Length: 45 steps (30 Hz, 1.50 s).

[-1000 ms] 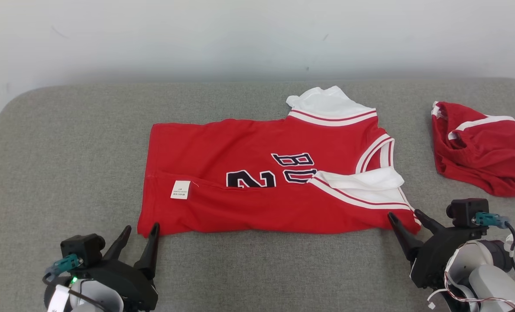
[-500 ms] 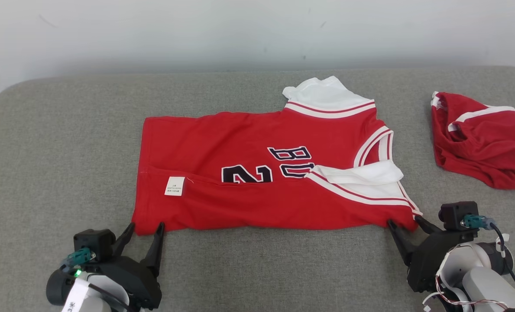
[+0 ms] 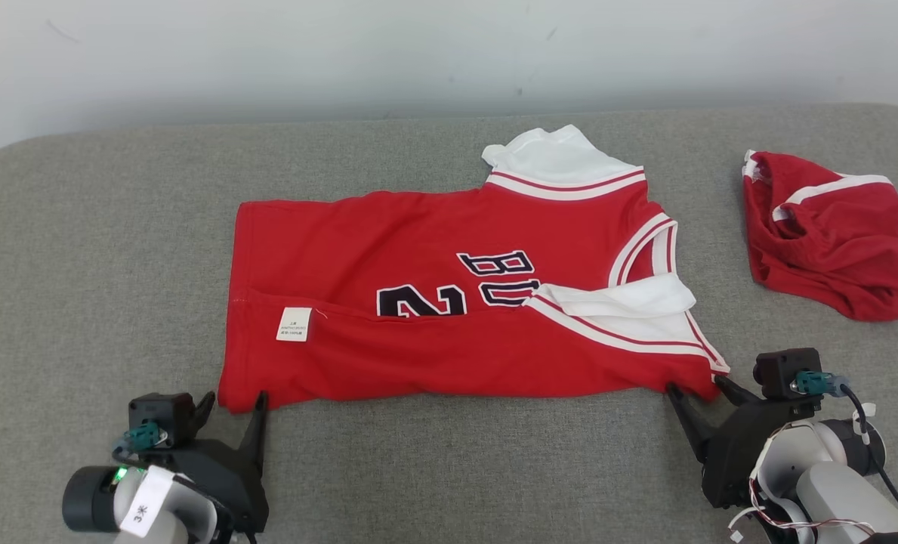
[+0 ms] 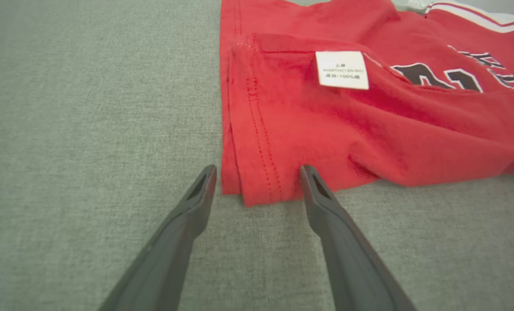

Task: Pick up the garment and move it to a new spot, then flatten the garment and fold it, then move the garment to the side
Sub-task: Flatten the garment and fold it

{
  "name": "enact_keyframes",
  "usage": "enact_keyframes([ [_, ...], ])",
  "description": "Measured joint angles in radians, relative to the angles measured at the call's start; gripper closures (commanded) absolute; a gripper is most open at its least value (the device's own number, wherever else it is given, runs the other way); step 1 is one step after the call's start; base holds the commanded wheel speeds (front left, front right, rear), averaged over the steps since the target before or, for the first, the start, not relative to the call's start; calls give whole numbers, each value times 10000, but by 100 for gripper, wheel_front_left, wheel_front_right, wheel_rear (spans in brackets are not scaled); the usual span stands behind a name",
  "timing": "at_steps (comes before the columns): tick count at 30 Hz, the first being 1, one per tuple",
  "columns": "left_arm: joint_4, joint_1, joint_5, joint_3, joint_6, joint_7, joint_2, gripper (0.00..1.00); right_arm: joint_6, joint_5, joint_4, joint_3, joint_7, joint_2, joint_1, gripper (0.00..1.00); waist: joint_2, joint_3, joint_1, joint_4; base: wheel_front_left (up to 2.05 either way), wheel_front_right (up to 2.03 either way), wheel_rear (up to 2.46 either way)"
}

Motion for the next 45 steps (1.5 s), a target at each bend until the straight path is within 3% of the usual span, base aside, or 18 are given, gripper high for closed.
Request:
enact_keyframes([
  [4,301,-4,19,13,65,2,12,0,-23,-58,44,36,88,6,-12,0,0,3,0,-15,0,0,0],
  [5,336,-7,8,-4,59,4,-8,28,-21,-58,67,56,92,8,-22,38,0,3,0,-17,0,0,0],
  [6,370,-7,-2,-12,38,2,-36,55,-21,-58,79,63,130,12,-28,58,0,3,-1,-17,0,0,0],
  [7,447,-12,-27,-21,-19,0,-98,100,-6,-58,94,81,165,12,-43,100,0,4,0,-13,0,0,0],
  [22,853,-179,-546,297,-307,-276,-102,100,257,453,224,-328,-17,65,-64,100,0,-353,0,92,0,0,0],
  [33,717,1117,-949,205,-727,40,-54,100,520,1049,-293,-878,-245,-546,1376,100,-1,-1273,-1,161,0,0,0],
  [45,88,2143,-1310,29,-738,769,107,100,606,1522,-1101,-711,441,-740,2768,100,-1,-1818,-2,239,0,0,0],
])
